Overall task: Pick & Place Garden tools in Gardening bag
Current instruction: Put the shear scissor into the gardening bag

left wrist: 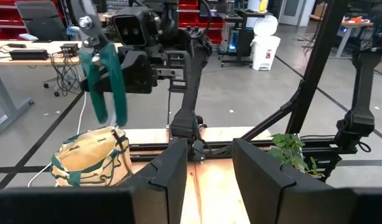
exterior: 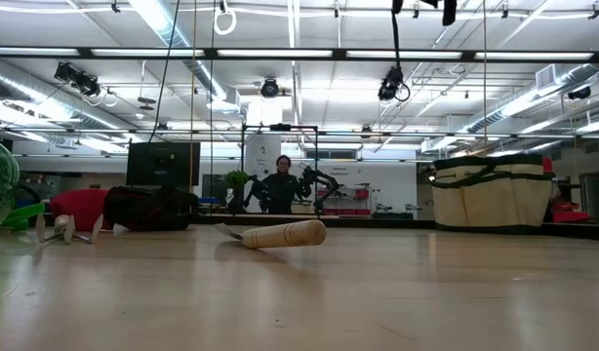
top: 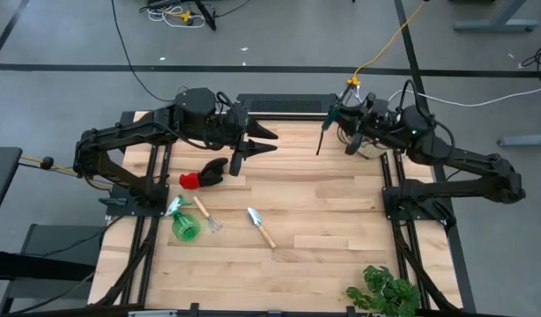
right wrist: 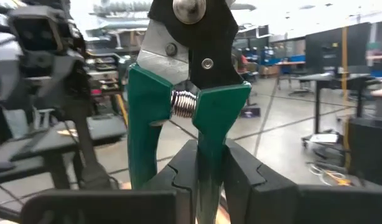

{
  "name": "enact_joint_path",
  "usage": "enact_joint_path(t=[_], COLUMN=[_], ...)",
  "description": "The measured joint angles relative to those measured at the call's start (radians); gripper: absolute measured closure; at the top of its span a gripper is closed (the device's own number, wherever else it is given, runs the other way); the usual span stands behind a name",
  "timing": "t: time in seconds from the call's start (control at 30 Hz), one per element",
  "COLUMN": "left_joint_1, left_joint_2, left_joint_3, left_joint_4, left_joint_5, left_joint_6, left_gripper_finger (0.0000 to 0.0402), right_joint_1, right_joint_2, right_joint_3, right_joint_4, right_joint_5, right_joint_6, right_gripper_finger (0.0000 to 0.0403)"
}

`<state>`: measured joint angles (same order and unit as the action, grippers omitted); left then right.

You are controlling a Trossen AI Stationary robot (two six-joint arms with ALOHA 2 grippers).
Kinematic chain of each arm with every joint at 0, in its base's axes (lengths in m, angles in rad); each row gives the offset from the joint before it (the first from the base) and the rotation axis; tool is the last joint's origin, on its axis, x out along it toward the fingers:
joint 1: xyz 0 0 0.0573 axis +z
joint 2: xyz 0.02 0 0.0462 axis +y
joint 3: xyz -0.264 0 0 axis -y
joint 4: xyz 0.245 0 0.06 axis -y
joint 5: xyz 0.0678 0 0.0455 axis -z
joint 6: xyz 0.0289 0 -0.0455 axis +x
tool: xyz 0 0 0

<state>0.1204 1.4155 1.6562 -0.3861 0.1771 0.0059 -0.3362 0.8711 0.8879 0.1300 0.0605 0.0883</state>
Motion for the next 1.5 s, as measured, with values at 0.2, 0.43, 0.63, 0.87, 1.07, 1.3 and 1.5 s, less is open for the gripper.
enact_joint_path(t=[0.2,0.43,0.63,0.87,1.07,1.3,1.5], left_joint_1=[0.000,0.000,0.000,0.000,0.000,0.000,0.000], left_joint_2=[0.000,0.000,0.000,0.000,0.000,0.000,0.000], left_joint_3=[0.000,0.000,0.000,0.000,0.000,0.000,0.000], left_joint_4=[0.000,0.000,0.000,0.000,-0.001,-0.001,-0.001], left_joint_5=[-0.001,-0.001,-0.011,-0.020,-0.020,-0.020,-0.020], left_joint_6=[0.000,0.002,0.005,0.006,0.006,0.006,0.006], left_gripper_finger=[0.0269,0.0269,0.0269,0.0269,0.0269,0.0269,0.0269], right_joint_1=[-0.092,-0.198,-0.273,-0.342,-0.399,-0.448,-0.465], right_joint_2=[-0.003,0.017,0.018,0.033,0.068,0.110,0.139], right_joint_3=[0.019,0.169,0.212,0.212,0.212,0.212,0.212], right_joint_4=[-0.081,-0.396,-0.505,-0.600,-0.718,-0.866,-0.968], right_joint_5=[0.004,0.135,0.151,0.155,0.190,0.215,0.285], right_joint_6=[-0.007,-0.129,-0.150,-0.151,-0.151,-0.150,-0.138], right_gripper_finger=[0.0355,0.0355,0.0355,0.0355,0.0355,0.0355,0.0355])
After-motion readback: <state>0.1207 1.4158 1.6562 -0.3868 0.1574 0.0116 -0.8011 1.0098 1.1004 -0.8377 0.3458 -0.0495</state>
